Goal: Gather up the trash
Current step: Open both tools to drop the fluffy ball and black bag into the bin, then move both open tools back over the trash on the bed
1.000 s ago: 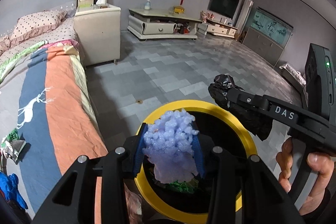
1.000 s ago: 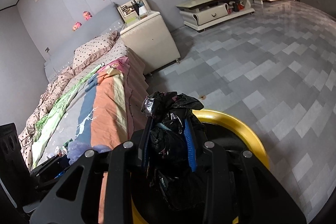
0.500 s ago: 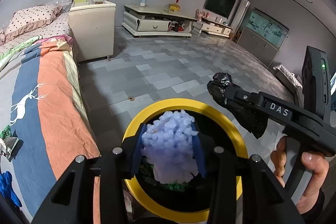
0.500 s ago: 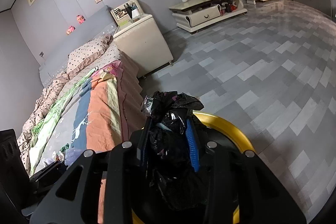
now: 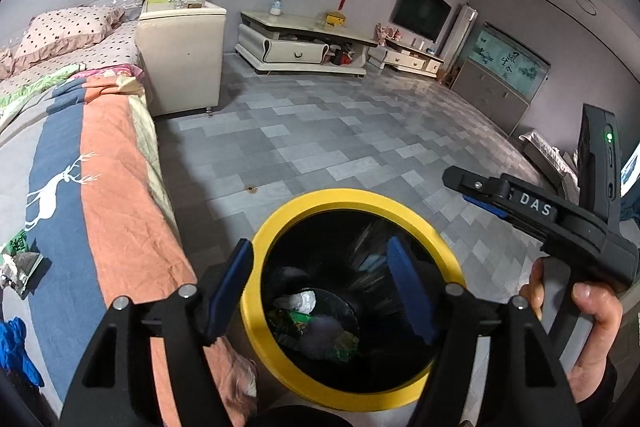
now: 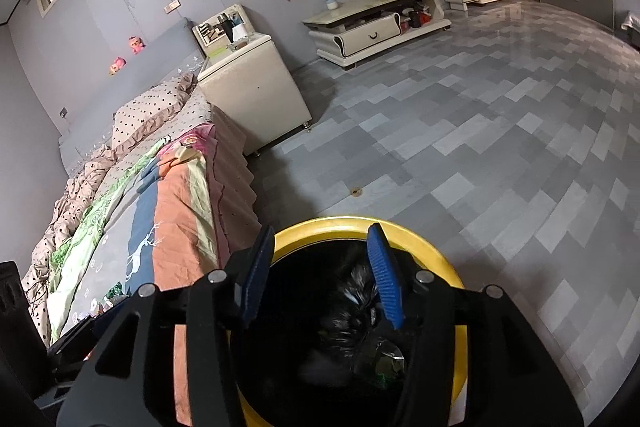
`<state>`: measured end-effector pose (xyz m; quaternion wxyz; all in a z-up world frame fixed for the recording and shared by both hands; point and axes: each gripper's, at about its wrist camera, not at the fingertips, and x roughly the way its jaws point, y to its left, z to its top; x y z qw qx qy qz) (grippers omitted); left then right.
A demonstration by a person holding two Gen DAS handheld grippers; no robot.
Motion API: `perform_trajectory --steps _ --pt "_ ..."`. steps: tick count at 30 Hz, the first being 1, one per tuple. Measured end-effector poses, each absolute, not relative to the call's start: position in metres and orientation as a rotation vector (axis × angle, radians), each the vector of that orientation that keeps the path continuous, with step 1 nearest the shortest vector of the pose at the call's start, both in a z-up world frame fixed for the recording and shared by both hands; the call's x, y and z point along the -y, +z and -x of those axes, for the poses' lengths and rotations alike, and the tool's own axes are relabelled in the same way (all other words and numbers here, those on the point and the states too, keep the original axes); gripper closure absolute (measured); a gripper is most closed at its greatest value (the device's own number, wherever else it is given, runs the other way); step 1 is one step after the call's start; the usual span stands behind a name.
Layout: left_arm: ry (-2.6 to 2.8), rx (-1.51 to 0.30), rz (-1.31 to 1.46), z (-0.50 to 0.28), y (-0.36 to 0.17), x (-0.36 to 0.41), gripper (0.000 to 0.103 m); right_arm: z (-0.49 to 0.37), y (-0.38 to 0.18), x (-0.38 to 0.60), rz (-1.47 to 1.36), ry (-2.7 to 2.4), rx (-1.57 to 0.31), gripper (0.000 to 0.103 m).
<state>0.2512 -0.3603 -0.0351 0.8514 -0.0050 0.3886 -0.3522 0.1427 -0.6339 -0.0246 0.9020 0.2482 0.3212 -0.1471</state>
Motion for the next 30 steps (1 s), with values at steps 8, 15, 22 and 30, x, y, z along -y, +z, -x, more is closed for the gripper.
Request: perform_trajectory --steps 8,15,22,30 --pt "-0.680 -0.809 0.013 -0.256 -0.032 0.330 0.031 -0.144 -0.029 0.626 -0.529 -0.302 -0.684 0.045" --pt "-0.617 -0.801 0.030 -0.261 -0.029 0.296 0.027 -0.150 -0.023 0.605 -0.504 -0.266 -0.691 0.044" --pt "-0.554 -0.795 0.054 -0.269 -0.026 0.257 0.026 -0.160 -0.015 0.570 -0.462 -0.206 -0.699 0.043" --pt "-0.475 -0.781 0.072 -0.275 -0.023 0.212 0.023 -0.182 -0.002 0.523 -0.411 -0.127 -0.701 0.042"
